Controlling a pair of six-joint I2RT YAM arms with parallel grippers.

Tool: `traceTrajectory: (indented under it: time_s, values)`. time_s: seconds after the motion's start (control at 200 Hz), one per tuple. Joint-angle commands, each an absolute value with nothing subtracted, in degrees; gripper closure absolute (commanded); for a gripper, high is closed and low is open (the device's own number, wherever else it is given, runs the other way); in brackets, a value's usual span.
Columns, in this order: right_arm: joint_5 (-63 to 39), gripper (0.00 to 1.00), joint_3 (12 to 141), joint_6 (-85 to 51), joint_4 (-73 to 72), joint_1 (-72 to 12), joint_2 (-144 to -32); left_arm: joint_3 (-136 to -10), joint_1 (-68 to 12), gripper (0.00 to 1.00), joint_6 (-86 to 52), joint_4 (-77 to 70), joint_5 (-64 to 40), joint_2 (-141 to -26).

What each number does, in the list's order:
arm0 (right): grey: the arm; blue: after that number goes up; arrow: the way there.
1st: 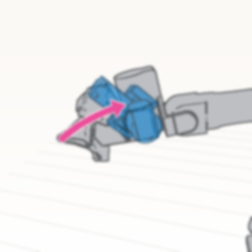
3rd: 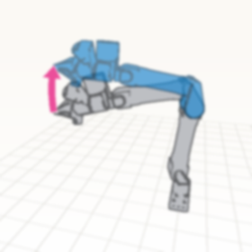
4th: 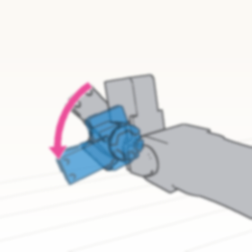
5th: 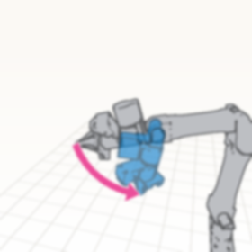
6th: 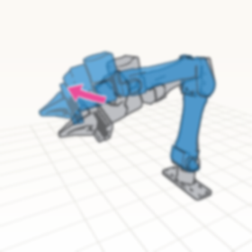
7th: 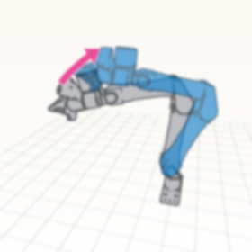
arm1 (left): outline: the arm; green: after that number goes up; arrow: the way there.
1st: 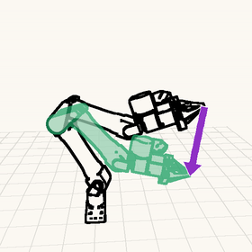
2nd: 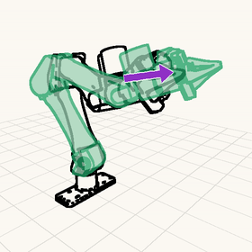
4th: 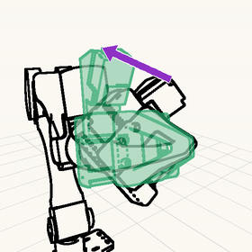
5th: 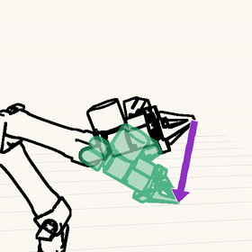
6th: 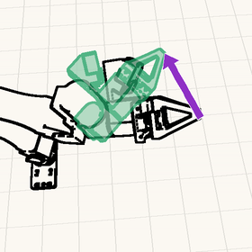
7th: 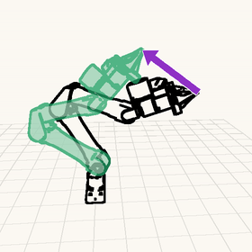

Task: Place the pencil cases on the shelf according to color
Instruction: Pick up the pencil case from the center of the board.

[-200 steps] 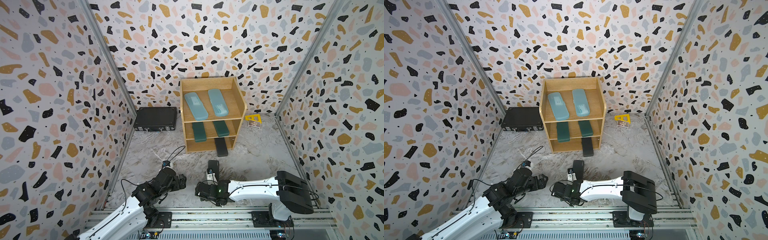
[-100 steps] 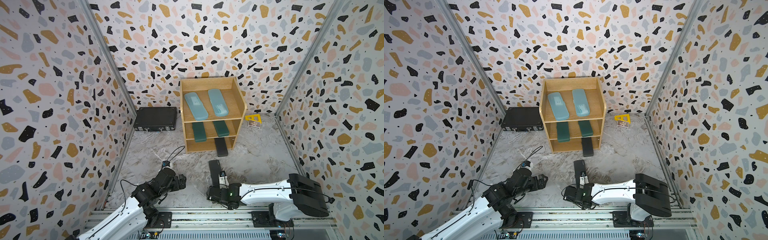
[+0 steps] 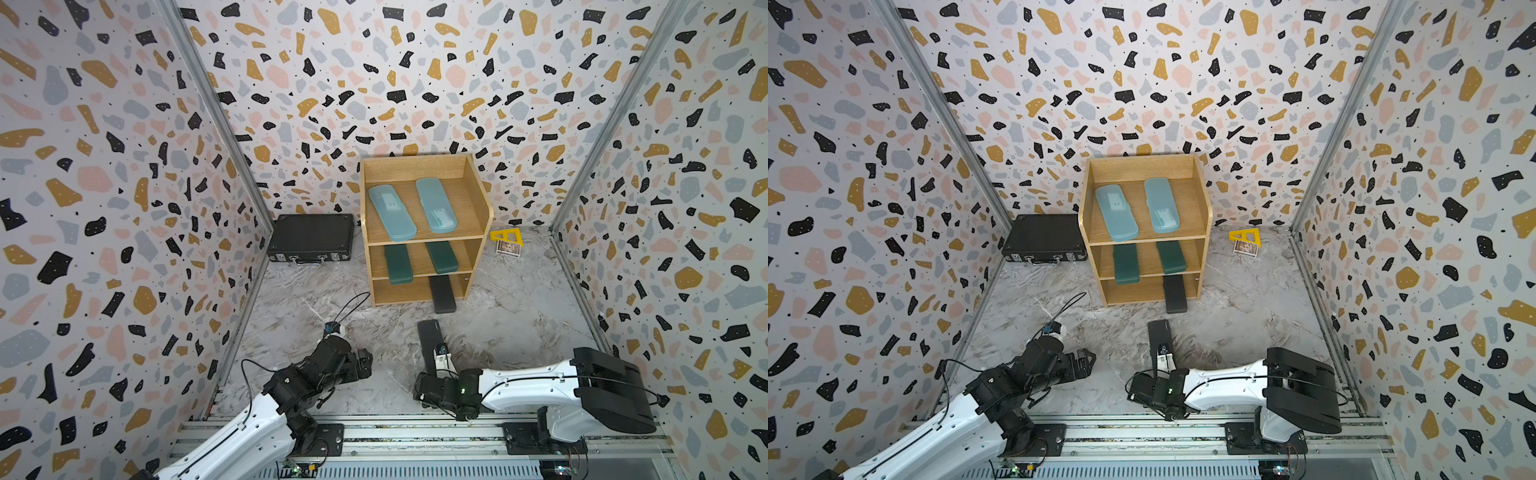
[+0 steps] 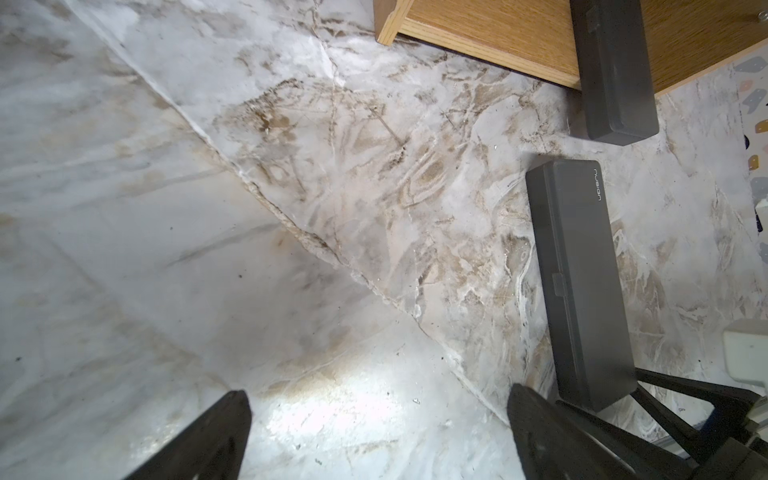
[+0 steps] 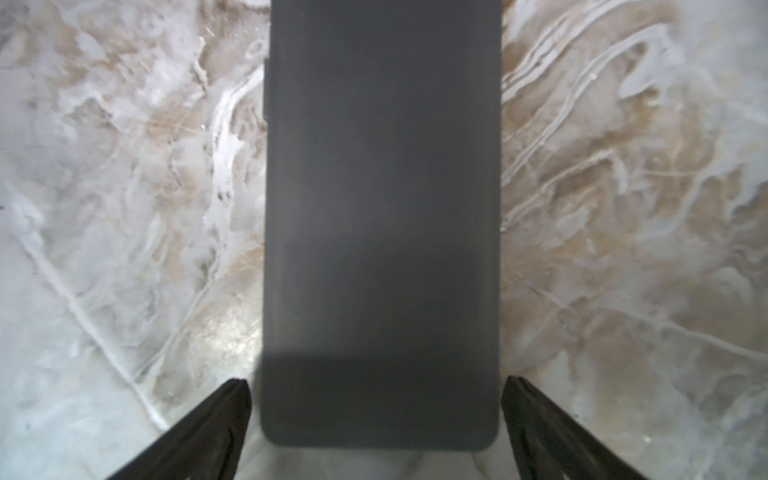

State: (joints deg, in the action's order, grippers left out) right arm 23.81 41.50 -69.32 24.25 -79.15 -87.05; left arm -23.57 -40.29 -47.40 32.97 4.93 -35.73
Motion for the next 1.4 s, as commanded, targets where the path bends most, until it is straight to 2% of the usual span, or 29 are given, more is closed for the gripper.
traceTrajectory:
  time_s: [0.0,0.22,0.32,0.541,0.766,0.911,1.086,1.396]
  values:
    - [24.54,0.00,39.87,-68.23,21.27,-78.60,-86.95,-23.03,-40.52,0.00,-47.55,32.08,5.05,-35.51]
    - [23.63,0.05,39.66,-68.35,20.20,-78.22,-90.61,-22.86,-40.52,0.00,-47.55,31.82,5.19,-35.86]
    - [23.48,0.13,40.24,-68.32,20.40,-78.24,-92.72,-22.68,-40.51,0.00,-47.55,31.53,5.27,-36.05]
    - [24.51,0.39,41.91,-67.18,21.77,-78.31,-94.50,-22.50,-40.52,0.00,-47.55,31.20,5.54,-36.54]
    - [26.92,0.75,42.98,-65.52,24.68,-78.40,-93.01,-22.24,-40.52,0.00,-47.55,30.95,5.58,-36.58]
    - [28.73,0.85,43.44,-64.33,25.53,-79.47,-91.05,-22.24,-40.52,0.00,-47.55,30.68,5.67,-36.72]
    - [31.34,0.89,44.66,-63.39,26.79,-80.80,-88.67,-21.97,-40.52,0.00,-47.50,30.23,5.67,-36.77]
    - [32.61,0.87,44.26,-62.06,25.64,-81.30,-82.91,-22.50,-40.52,0.00,-47.54,30.77,6.30,-36.41]
